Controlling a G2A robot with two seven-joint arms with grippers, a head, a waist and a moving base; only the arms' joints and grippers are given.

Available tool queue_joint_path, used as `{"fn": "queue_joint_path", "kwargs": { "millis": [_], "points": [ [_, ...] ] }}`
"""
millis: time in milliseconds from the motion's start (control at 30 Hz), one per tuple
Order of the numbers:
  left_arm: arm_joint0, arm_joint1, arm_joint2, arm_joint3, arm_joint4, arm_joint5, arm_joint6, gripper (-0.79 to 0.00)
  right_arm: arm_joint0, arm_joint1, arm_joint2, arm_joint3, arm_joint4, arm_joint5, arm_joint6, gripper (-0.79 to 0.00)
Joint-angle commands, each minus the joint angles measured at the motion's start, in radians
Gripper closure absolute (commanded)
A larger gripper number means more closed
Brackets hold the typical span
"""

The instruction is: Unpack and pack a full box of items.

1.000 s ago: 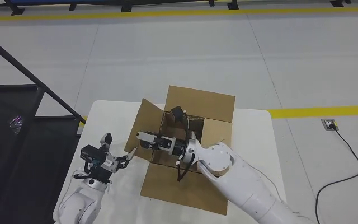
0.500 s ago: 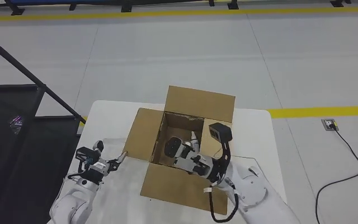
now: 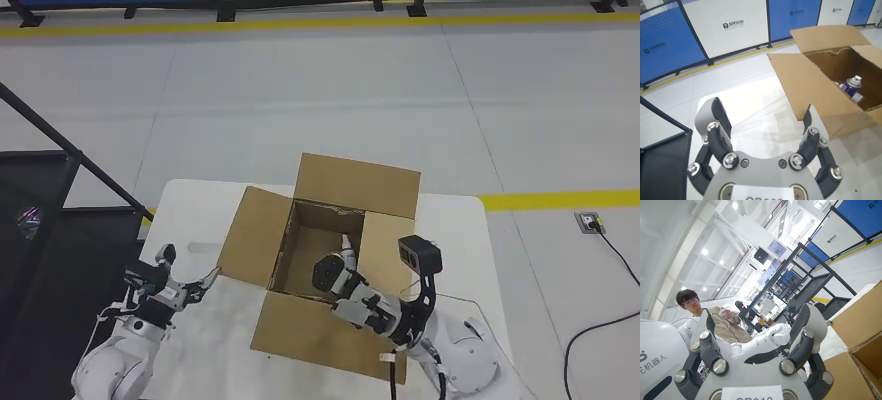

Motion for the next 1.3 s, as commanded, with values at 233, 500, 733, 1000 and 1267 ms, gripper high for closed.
{"fn": "queue_joint_path", "kwargs": {
  "millis": [233, 500, 733, 1000, 1267],
  "points": [
    [0.078, 0.010, -0.081, -0.350, -0.024, -0.077, -0.049, -0.785, -0.110, 0.028, 0.103, -0.061, 0.008, -0.198, 0.085, -0.785],
    [-0.089, 0.003, 0.142, -0.382, -0.114, -0.204, -0.278, -0.785, -0.243, 0.056, 0.239, -0.079, 0.050, -0.376, 0.073, -0.785],
    [-0.345, -0.034, 0.405, -0.179, -0.429, -0.190, -0.539, -0.785, -0.368, 0.077, 0.366, -0.141, 0.164, -0.376, 0.139, -0.785],
    [-0.417, -0.049, 0.476, -0.106, -0.519, -0.146, -0.639, -0.785, -0.434, 0.077, 0.432, -0.137, 0.231, -0.376, 0.193, -0.785],
    [-0.386, -0.051, 0.486, -0.092, -0.611, -0.173, -0.636, -0.785, -0.434, 0.077, 0.432, -0.137, 0.231, -0.376, 0.193, -0.785]
  ]
}}
